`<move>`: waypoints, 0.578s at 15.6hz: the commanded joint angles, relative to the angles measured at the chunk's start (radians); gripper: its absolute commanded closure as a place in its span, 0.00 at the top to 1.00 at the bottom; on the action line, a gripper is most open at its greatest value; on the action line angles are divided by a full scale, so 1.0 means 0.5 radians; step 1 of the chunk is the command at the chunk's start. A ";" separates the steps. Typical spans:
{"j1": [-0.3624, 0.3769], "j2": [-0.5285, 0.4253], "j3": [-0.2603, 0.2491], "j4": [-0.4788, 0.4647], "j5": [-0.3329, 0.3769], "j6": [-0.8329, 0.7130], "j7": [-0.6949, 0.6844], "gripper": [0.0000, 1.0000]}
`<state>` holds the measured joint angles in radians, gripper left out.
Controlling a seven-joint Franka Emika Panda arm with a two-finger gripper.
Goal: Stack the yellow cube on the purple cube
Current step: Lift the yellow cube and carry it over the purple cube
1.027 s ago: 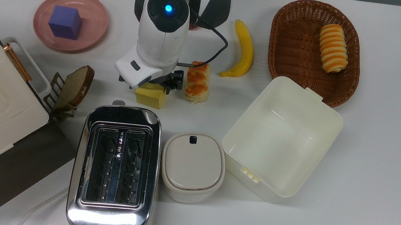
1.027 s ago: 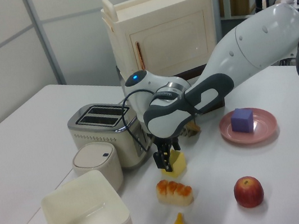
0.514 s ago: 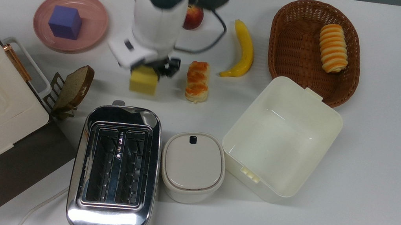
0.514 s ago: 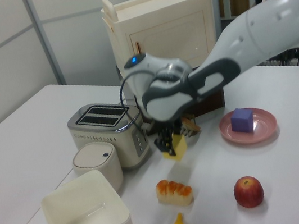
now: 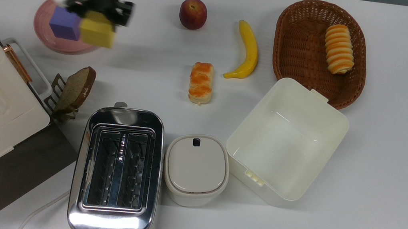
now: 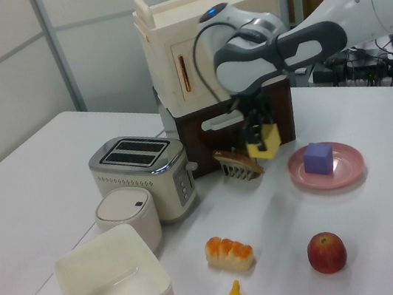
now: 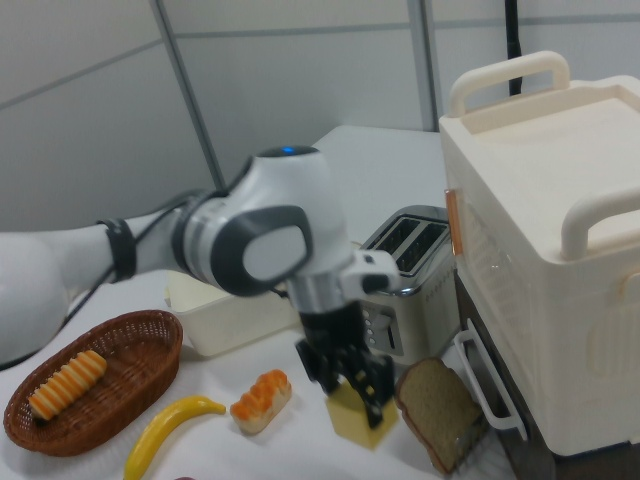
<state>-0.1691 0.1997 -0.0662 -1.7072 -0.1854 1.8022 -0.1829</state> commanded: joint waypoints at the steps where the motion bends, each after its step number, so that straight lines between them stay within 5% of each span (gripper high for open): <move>1: -0.124 -0.016 -0.095 -0.098 0.033 0.031 -0.232 0.21; 4: -0.247 -0.028 -0.113 -0.162 0.067 0.065 -0.358 0.21; 9: -0.254 -0.049 -0.205 -0.346 0.076 0.209 -0.389 0.21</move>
<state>-0.3103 0.2095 -0.1459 -1.7950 -0.1657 1.8311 -0.3536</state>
